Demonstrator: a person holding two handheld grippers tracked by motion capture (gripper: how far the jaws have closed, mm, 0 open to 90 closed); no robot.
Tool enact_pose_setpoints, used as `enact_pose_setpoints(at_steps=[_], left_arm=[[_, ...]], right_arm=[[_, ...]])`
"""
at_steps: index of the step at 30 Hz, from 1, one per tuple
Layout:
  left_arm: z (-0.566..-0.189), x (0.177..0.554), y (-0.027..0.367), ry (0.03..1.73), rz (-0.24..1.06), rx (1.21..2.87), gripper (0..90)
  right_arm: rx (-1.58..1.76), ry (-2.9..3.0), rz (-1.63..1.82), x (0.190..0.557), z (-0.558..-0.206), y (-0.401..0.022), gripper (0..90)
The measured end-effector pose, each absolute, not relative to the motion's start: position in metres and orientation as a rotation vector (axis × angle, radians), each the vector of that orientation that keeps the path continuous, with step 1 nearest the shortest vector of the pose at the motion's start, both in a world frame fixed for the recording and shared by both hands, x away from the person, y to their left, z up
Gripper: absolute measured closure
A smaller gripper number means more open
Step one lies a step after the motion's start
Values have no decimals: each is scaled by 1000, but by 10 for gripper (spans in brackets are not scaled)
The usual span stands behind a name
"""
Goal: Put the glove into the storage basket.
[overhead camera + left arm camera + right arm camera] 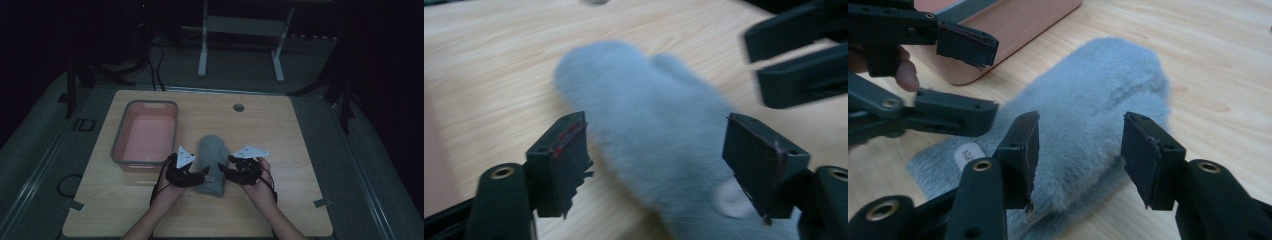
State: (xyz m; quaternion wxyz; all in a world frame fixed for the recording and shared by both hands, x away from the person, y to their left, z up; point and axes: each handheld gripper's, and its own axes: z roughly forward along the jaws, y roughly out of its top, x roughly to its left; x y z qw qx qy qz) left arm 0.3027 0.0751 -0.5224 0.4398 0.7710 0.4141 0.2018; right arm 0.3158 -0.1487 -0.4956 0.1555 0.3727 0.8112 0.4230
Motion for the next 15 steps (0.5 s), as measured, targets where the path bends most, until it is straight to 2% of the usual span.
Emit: enact_pose_setpoints(at_steps=[2,8,15], left_arm=[[-527,305,74,1050,525,1930,322],[-536,316,74,1092,403,1947,323],[-541,321,70,1099,344,1954,306]], right_arm=[[1103,2311,1210,318,-501,-147,469],[1217,2332,1177,329,-519,-146,429],[1326,2363,1138,337,-533,-152,383]])
